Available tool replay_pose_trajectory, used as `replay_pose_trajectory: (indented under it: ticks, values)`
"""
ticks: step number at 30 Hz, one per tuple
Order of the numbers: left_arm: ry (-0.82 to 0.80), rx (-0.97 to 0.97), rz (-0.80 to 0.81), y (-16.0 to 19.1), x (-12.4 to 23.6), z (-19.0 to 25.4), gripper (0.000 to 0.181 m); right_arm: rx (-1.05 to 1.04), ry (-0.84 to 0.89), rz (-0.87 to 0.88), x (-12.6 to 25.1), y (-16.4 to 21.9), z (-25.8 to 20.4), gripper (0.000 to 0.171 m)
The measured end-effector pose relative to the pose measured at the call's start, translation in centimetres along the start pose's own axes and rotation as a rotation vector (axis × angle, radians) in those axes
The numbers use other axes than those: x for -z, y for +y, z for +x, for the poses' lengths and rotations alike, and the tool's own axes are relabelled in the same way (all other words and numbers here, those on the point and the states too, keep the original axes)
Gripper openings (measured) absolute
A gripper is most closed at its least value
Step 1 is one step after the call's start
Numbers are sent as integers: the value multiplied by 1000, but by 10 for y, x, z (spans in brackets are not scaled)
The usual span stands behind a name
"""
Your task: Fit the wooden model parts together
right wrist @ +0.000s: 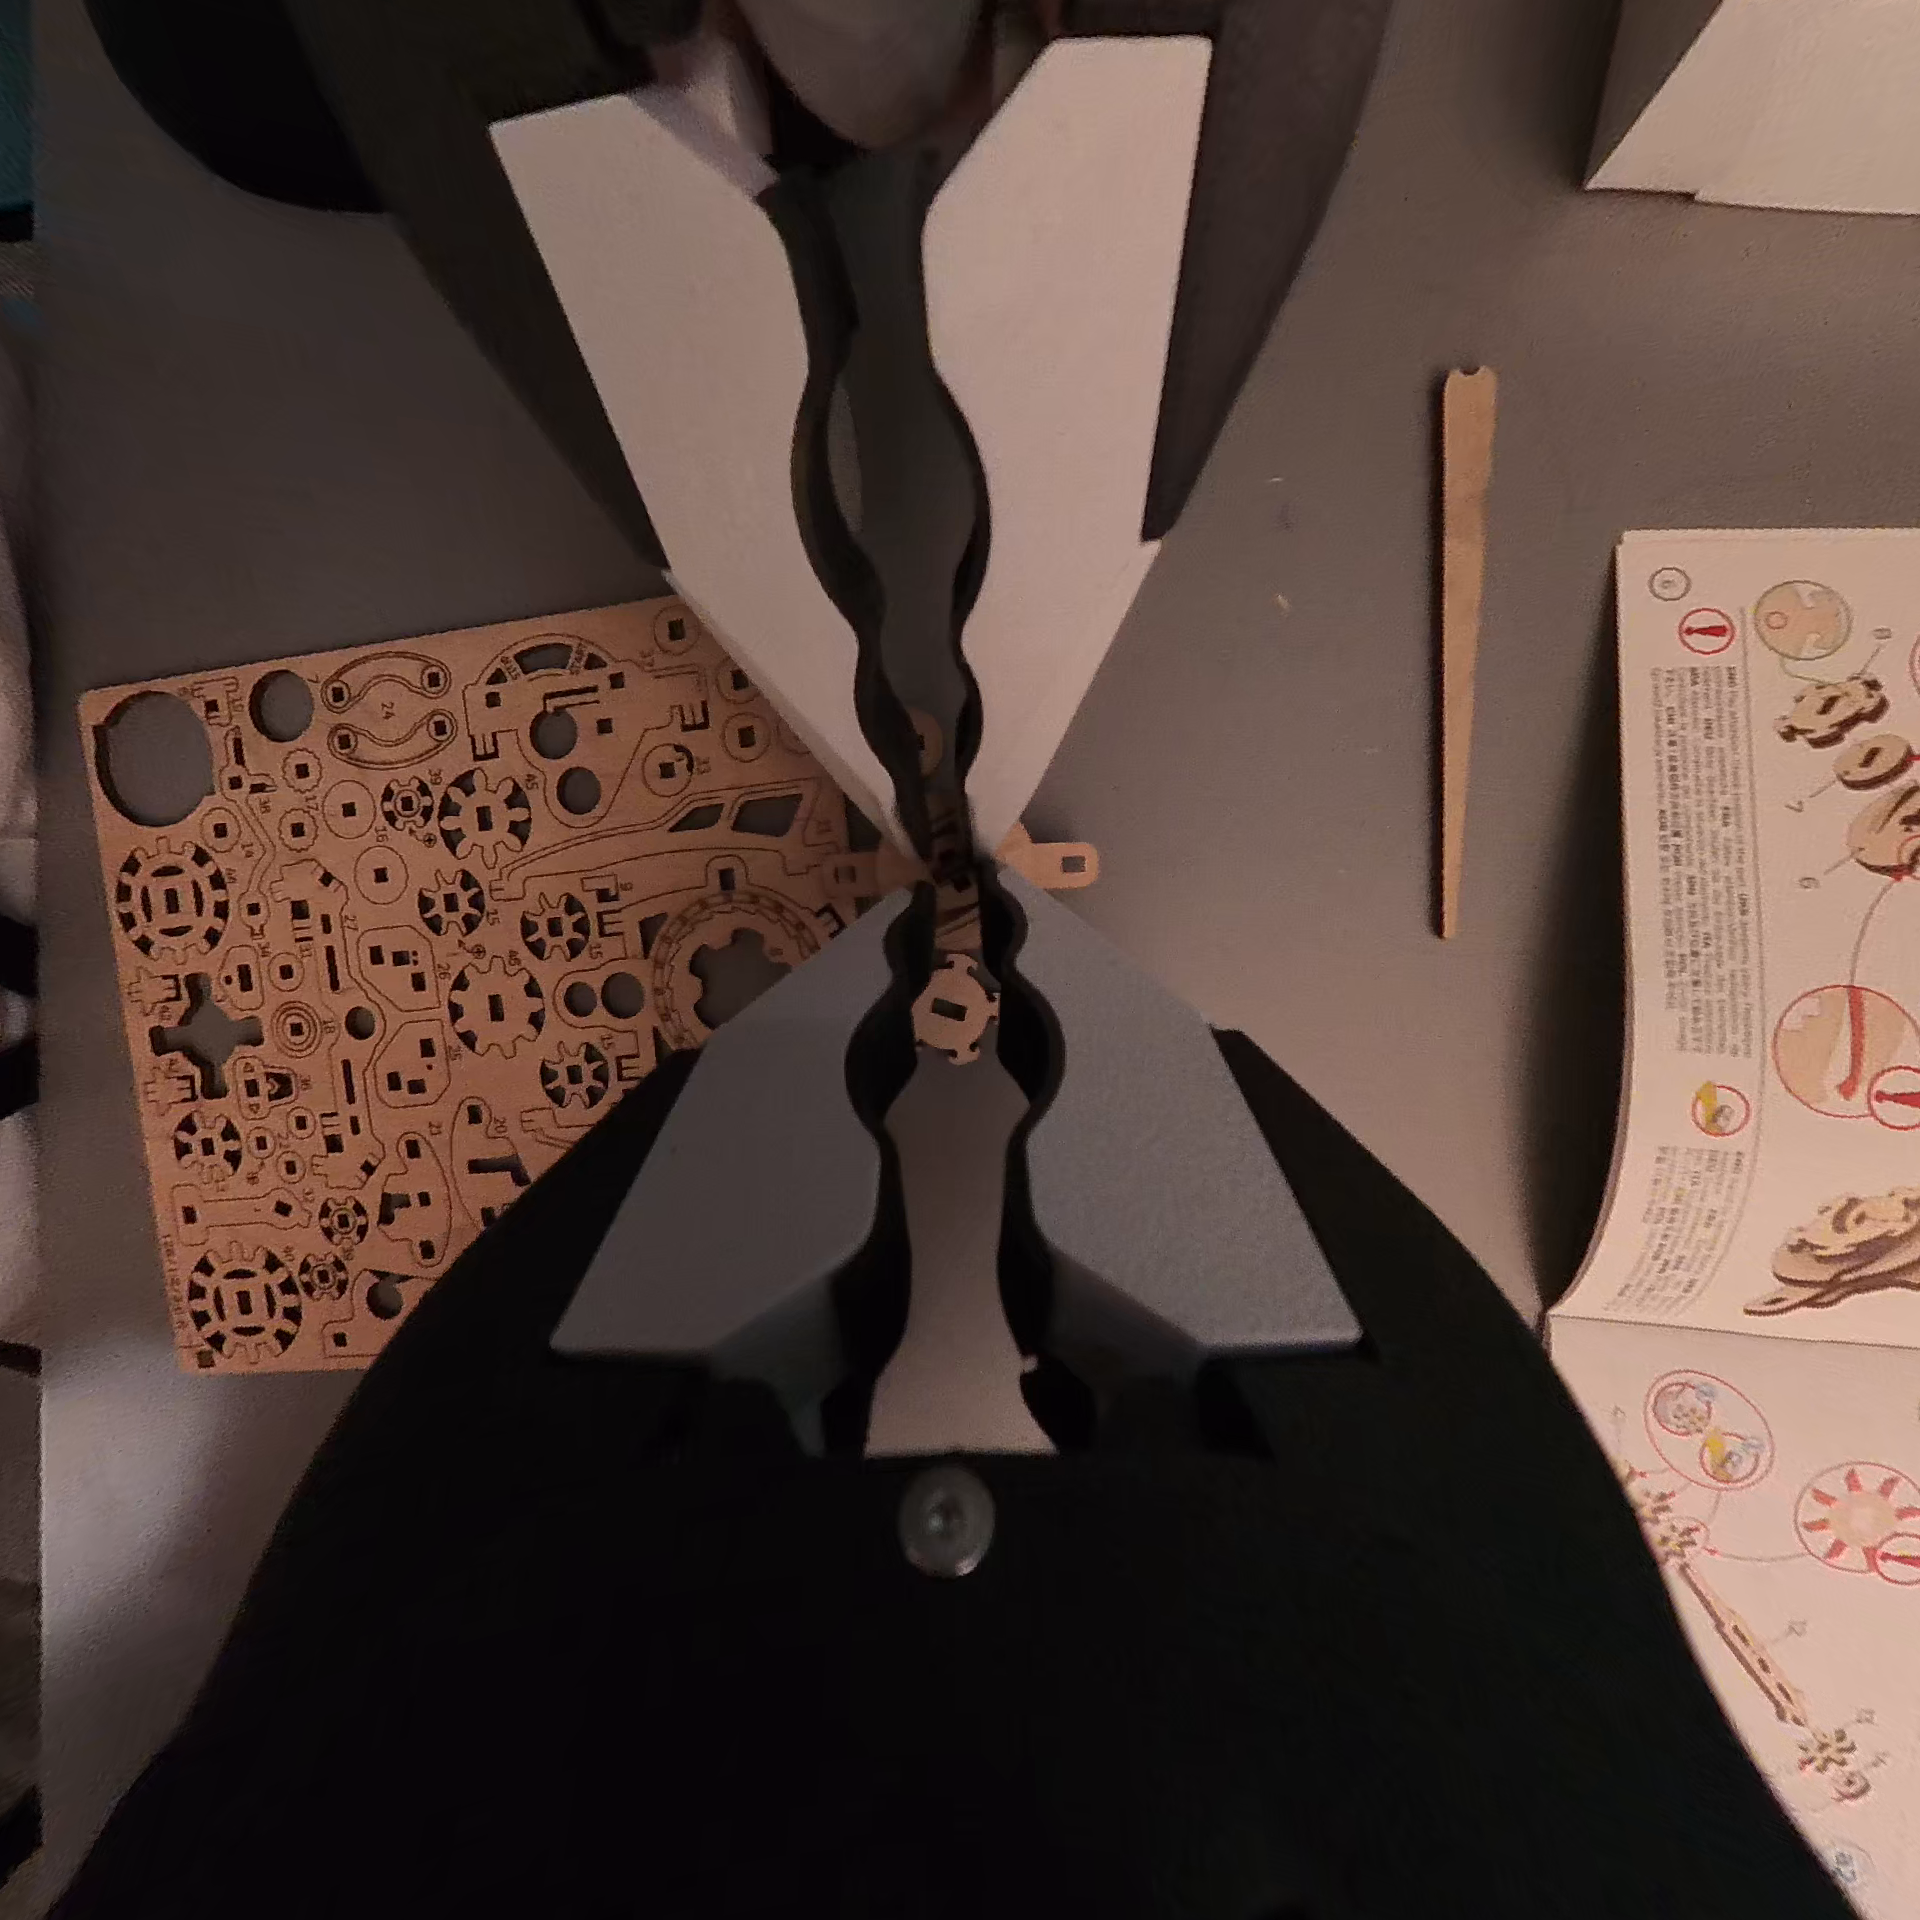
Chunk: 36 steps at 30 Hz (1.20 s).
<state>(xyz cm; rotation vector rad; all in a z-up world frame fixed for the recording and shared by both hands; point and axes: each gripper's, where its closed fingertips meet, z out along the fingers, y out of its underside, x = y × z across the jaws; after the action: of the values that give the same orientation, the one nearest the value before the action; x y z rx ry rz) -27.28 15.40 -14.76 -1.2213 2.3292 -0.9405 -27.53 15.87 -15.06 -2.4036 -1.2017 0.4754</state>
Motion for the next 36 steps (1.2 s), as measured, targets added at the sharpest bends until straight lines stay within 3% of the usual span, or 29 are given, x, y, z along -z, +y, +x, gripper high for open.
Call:
replay_pose_trajectory:
  ticks: [30,35,36]
  values:
    - [23,45,75,0,-1,-2,0,27,15,-67,-1,-1,-1,8]
    - [45,21,65,-1,-1,-2,0,-6,-31,-8,0,-1,0,8]
    - [78,20,62,-1,0,1,12,9,-26,-4,0,-1,0,8]
